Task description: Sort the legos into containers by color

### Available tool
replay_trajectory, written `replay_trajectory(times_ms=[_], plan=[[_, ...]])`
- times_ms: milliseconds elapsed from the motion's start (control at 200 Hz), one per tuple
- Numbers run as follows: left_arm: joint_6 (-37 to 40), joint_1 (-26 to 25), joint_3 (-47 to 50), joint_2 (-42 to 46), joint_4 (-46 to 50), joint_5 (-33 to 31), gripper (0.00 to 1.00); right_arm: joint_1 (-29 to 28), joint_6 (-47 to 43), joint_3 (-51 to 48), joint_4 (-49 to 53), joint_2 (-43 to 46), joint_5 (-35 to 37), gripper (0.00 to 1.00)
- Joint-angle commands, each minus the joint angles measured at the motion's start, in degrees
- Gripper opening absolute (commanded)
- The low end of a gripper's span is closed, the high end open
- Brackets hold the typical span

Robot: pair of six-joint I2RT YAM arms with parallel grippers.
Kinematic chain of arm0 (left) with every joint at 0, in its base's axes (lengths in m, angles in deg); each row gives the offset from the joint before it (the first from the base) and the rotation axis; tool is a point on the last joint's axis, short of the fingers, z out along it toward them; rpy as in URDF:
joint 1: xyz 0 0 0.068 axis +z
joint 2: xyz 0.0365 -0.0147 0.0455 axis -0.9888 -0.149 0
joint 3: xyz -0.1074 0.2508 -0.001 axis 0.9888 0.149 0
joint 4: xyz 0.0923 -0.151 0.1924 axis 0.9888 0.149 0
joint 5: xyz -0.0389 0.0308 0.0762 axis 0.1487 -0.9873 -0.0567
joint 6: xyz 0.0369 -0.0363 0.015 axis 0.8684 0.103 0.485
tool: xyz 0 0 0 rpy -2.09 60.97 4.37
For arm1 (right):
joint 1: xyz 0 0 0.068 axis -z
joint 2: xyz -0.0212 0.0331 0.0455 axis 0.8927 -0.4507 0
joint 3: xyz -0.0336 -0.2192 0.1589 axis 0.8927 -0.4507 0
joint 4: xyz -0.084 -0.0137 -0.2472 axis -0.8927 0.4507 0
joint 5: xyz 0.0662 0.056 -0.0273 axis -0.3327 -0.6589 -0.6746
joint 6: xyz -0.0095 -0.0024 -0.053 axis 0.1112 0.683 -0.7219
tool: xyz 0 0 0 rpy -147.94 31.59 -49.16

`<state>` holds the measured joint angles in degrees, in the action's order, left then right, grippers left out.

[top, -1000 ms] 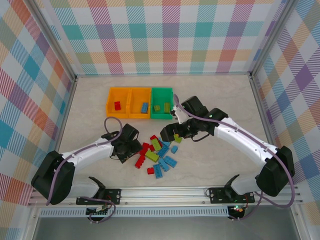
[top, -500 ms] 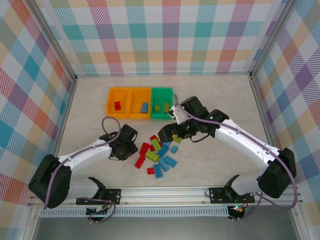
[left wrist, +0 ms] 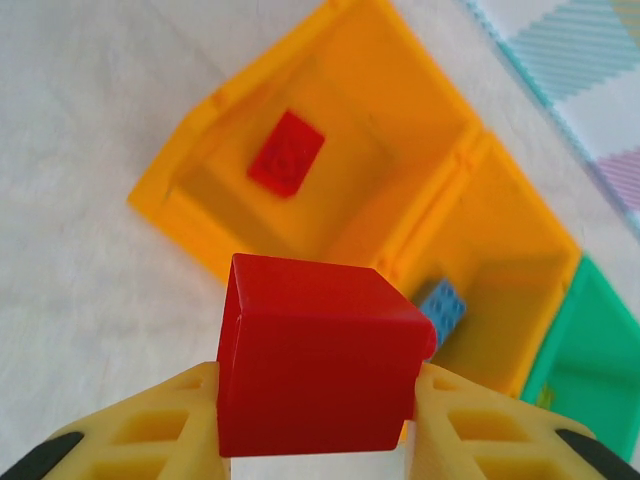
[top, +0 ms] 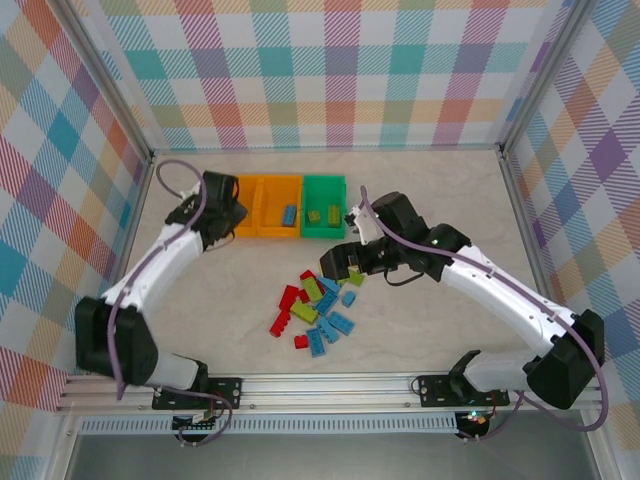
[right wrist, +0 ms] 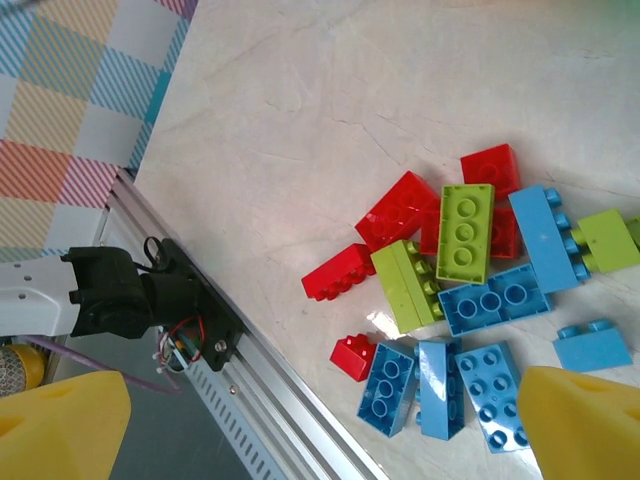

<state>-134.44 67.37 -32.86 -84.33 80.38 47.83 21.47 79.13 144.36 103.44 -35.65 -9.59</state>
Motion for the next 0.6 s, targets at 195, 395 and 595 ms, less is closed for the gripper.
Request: replay_trajectory(times_ms=[195, 395, 595], plan=[[1.8, 4.7, -20.0, -23.4, -0.6, 5.8, 0.45, -0.4, 4.0, -2.2, 0.9, 6.3, 2.9, 1.0], [1.0, 4.9, -22.5, -28.5, -0.2, 3.7, 0.54, -0.4, 4.8, -3.7, 1.5, 9.2, 4.0, 1.0], [1.9, 5.0, -19.8, -25.4, -0.5, 3.7, 0.7, -0.4, 4.6, -3.8, 0.7, 9.4, 5.0, 1.0]])
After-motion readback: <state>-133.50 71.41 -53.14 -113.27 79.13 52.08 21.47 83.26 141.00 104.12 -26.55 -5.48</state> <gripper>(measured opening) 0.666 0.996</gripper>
